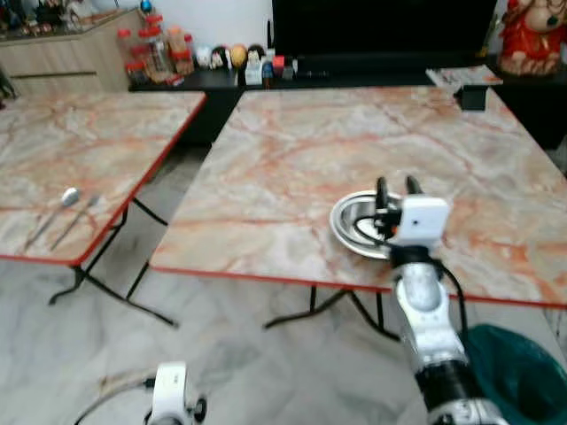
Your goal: Setting the table
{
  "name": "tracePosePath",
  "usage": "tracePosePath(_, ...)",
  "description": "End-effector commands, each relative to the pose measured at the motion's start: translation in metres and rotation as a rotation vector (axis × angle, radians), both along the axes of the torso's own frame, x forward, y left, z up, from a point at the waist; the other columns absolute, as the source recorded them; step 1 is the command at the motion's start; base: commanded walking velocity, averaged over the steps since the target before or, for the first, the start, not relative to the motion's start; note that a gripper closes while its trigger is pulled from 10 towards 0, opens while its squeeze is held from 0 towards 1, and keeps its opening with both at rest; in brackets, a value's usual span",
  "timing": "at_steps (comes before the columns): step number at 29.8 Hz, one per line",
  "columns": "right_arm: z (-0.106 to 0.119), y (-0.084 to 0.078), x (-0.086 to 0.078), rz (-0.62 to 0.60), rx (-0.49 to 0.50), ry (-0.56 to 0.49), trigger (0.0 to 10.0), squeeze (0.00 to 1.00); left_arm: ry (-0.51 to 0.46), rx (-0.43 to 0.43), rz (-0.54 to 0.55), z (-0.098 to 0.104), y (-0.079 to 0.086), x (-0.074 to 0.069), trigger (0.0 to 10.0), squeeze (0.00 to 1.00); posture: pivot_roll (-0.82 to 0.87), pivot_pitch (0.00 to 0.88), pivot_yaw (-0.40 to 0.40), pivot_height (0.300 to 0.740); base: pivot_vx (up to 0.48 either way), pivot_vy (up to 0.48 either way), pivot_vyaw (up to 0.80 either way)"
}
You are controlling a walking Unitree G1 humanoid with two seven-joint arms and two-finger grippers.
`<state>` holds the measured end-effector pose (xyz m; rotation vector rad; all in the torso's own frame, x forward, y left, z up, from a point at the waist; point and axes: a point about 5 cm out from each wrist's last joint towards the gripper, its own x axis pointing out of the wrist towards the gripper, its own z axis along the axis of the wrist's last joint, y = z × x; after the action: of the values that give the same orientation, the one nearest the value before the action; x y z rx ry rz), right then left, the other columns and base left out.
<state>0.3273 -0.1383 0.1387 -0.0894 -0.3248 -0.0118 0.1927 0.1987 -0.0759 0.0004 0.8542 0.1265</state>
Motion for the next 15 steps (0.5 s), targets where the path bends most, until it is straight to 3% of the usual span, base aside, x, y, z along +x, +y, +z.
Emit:
tracePosePath(1, 0.005, -0.001, -0.001, 0.000, -0.022, -0.019, 10.0, 0.00, 0.005, -0.001, 0.008, -0.001, 0.001, -0.002, 10.0, 0.00, -0.01, 0.010, 0.073, 0.740, 0.000, 0.382, 0.00)
tracePosePath(8, -0.019, -0.019, -0.023, -0.060, -0.085, 0.050, 10.0, 0.00, 0.012, 0.001, 0.008, -0.002, 0.002, -0.005, 10.0, 0.00, -0.01, 0.015, 0.074, 0.740, 0.000, 0.382, 0.00)
tracePosePath(12, -0.020, -0.020, -0.025, -0.063, -0.091, 0.053, 10.0, 0.00, 0.013, 0.001, 0.008, -0.002, 0.002, -0.006, 10.0, 0.00, -0.01, 0.015, 0.074, 0.740, 0.000, 0.382, 0.00)
tracePosePath(15, -0.052, -0.040, -0.050, -0.115, -0.105, 0.179, 10.0, 0.00, 0.015, 0.006, 0.003, -0.002, 0.004, -0.006, 10.0, 0.00, -0.02, 0.023, 0.076, 0.740, 0.000, 0.385, 0.00)
